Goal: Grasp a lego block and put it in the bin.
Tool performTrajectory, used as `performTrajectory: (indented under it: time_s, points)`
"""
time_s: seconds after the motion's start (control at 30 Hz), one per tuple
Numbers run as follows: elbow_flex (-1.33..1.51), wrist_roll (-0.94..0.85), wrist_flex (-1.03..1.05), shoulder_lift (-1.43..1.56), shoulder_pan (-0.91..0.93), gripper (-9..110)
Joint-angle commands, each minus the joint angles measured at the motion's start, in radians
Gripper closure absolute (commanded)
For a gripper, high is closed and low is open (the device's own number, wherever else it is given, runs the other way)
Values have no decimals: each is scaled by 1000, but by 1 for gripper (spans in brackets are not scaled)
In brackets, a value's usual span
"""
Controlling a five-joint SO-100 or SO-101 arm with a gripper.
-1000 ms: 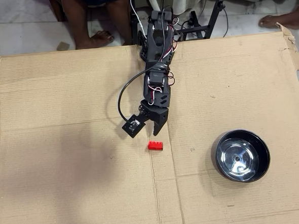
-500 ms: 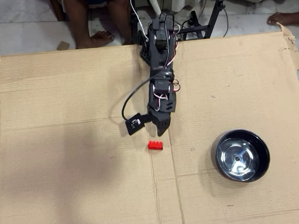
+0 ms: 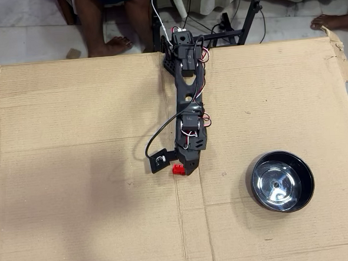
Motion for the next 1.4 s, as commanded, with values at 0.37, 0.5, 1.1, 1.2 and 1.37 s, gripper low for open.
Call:
performTrajectory:
  time_s: [0.37, 0.5, 1.1, 1.2, 1.37]
  points:
    - [-69, 51, 0, -66, 32, 69]
    - [-69, 48, 0, -78, 34, 69]
    - [-54, 41, 2, -106, 44, 101]
    - [-58, 41, 11, -94, 43, 101]
    - [-57, 40, 14, -35, 23, 101]
